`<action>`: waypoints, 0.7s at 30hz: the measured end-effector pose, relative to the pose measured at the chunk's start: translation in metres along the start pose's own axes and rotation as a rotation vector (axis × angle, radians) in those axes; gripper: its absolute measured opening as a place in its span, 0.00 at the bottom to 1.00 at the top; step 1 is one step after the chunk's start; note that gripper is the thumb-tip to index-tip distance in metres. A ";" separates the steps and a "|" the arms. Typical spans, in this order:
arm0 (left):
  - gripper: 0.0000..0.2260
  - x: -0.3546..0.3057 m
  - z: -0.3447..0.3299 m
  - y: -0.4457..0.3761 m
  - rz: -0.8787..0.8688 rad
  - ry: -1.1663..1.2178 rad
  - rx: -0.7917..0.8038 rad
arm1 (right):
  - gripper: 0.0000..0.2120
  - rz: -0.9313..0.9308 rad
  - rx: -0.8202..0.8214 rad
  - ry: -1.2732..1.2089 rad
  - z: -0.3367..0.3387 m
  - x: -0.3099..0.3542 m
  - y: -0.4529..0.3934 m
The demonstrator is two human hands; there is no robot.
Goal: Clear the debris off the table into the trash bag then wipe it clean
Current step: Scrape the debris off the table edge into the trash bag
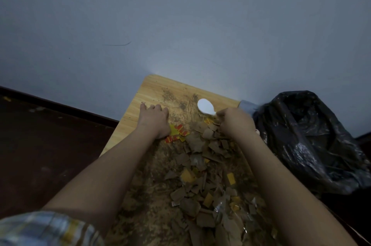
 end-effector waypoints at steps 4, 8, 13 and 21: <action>0.23 0.000 0.001 0.001 -0.001 0.000 -0.007 | 0.18 0.017 0.053 0.032 -0.008 0.003 0.004; 0.23 -0.001 0.001 0.001 -0.001 -0.004 -0.013 | 0.17 0.069 0.116 0.016 -0.007 0.001 0.009; 0.24 -0.001 0.002 0.001 0.003 -0.017 0.000 | 0.17 -0.081 -0.044 -0.063 0.004 -0.021 0.002; 0.24 0.000 0.000 -0.001 0.009 -0.019 -0.025 | 0.22 -0.018 0.079 0.003 -0.015 -0.017 0.023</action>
Point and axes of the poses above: each hand's wrist, its own y-axis away from the middle knuckle, its own z-axis out of the back of the hand, x = y × z, the point moved 7 cm from there along -y, towards the middle knuckle, and after that the axes turned 12 degrees about x, right-handed, at the moved point
